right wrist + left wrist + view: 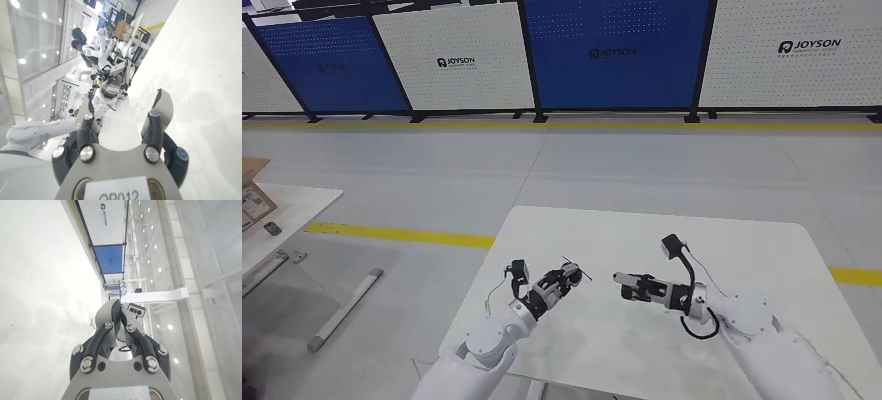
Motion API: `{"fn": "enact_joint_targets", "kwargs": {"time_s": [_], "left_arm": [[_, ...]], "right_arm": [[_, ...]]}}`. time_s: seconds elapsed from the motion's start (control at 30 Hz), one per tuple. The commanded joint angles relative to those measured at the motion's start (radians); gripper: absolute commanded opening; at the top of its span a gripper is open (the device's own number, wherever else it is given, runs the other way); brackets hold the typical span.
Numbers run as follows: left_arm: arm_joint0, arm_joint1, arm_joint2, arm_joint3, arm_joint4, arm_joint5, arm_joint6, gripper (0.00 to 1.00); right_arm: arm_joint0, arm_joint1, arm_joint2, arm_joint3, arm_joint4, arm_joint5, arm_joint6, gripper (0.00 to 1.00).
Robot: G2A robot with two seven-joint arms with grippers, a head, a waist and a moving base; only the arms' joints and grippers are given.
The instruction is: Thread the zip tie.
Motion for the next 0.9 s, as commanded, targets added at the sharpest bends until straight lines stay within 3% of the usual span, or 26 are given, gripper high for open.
{"fn": "enact_joint_targets", "kwargs": {"time_s": [0.0,0.13,0.53,0.6,0.67,0.77,0.87], "left_arm": [[-0.001,-0.004,0.01,0.013,0.035,-0.01,0.053,0.0],[-0.003,-0.014,0.047,0.033,0.106,-0.037,0.141,0.0],[-0.003,-0.014,0.047,0.034,0.107,-0.037,0.144,0.0],[-0.005,-0.019,0.056,0.033,0.094,-0.024,0.169,0.0],[-0.007,-0.027,0.069,0.031,0.1,-0.035,0.233,0.0],[-0.008,-0.036,0.092,0.02,0.093,-0.049,0.274,0.0],[-0.009,-0.039,0.115,0.019,0.22,-0.094,0.303,0.0]], "right_arm": [[-0.033,0.012,0.041,-0.024,0.0,0.001,-0.002,1.0],[-0.072,0.025,0.081,-0.057,-0.013,0.001,-0.012,1.0],[-0.072,0.025,0.081,-0.057,-0.013,0.001,-0.012,1.0],[-0.072,0.025,0.081,-0.057,-0.013,0.001,-0.012,1.0],[-0.072,0.025,0.081,-0.057,-0.013,0.001,-0.012,1.0],[-0.072,0.025,0.081,-0.057,-0.013,0.001,-0.012,1.0],[-0.072,0.025,0.081,-0.057,-0.013,0.001,-0.012,1.0]]}}
